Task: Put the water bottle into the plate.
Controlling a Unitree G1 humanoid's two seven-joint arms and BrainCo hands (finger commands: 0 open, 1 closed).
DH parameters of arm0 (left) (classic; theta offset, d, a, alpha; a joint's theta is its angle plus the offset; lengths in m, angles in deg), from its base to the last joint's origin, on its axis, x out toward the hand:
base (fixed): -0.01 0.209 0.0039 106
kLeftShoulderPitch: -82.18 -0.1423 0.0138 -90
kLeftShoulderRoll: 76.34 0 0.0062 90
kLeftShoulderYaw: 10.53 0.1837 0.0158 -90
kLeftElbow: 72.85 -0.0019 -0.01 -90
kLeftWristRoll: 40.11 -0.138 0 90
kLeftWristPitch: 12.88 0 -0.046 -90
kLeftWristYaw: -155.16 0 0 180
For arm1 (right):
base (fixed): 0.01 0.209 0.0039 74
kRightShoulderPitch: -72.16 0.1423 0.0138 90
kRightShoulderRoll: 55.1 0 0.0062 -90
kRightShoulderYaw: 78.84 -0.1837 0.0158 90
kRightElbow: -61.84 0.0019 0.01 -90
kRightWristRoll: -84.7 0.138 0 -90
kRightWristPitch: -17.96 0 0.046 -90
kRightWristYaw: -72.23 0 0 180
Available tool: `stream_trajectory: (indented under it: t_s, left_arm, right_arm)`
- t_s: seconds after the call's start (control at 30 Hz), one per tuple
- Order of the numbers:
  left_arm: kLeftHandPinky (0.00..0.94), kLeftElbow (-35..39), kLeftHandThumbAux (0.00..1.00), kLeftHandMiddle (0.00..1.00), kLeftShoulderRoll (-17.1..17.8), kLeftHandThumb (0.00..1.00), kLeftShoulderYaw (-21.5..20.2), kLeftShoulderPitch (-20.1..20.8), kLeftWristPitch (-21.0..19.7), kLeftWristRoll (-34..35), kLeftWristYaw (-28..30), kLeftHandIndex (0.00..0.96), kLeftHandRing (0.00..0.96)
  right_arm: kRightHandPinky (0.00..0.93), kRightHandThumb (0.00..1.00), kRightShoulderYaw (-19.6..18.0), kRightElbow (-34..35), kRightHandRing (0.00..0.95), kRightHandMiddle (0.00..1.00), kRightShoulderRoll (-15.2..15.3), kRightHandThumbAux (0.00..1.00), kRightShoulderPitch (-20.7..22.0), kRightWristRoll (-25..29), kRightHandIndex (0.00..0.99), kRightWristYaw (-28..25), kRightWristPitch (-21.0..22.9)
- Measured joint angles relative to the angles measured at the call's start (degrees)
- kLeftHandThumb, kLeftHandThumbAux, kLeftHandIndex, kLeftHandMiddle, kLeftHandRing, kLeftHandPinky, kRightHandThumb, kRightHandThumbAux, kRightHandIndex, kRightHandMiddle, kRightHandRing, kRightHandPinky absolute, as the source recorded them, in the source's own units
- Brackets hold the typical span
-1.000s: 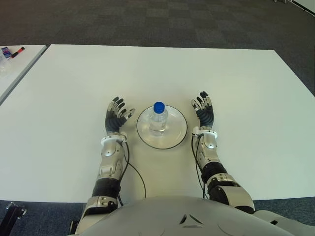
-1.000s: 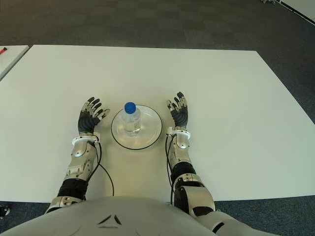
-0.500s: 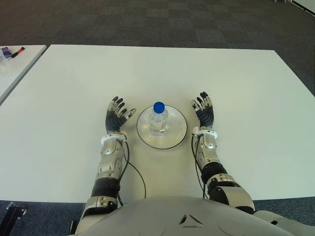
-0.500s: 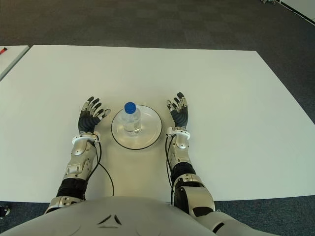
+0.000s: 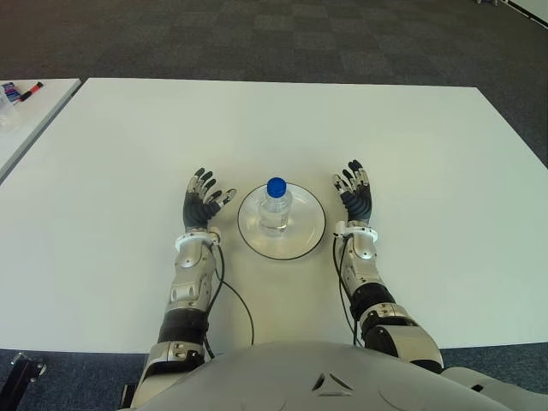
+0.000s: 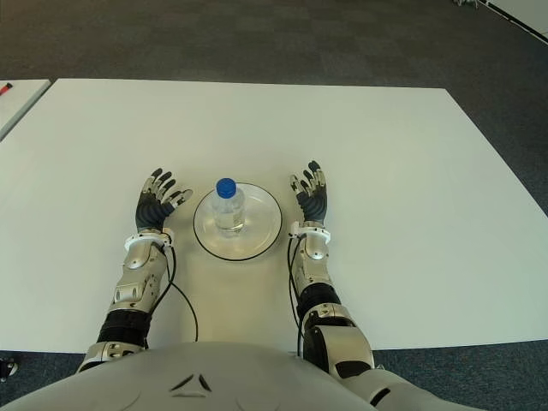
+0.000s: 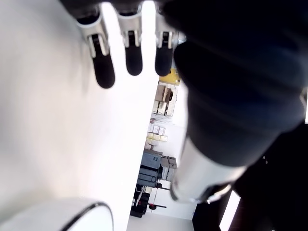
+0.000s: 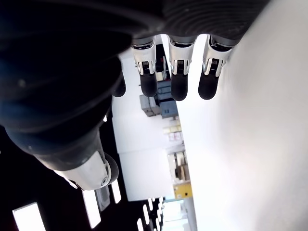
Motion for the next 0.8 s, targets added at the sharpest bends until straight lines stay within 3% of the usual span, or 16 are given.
stream_trajectory:
  t_s: [0.8]
  left_arm:
    - [0.179,1.3,0.998,0.148,0.0,0.0,0.2,-0.1,-1.6,-1.1,-0.7,0.123,0.14]
  right_arm:
    - [0.137,0.043,0.4,0.4,0.097,0.106,0.1,0.783,-0.4,0.0,0.109,-0.4,0.0]
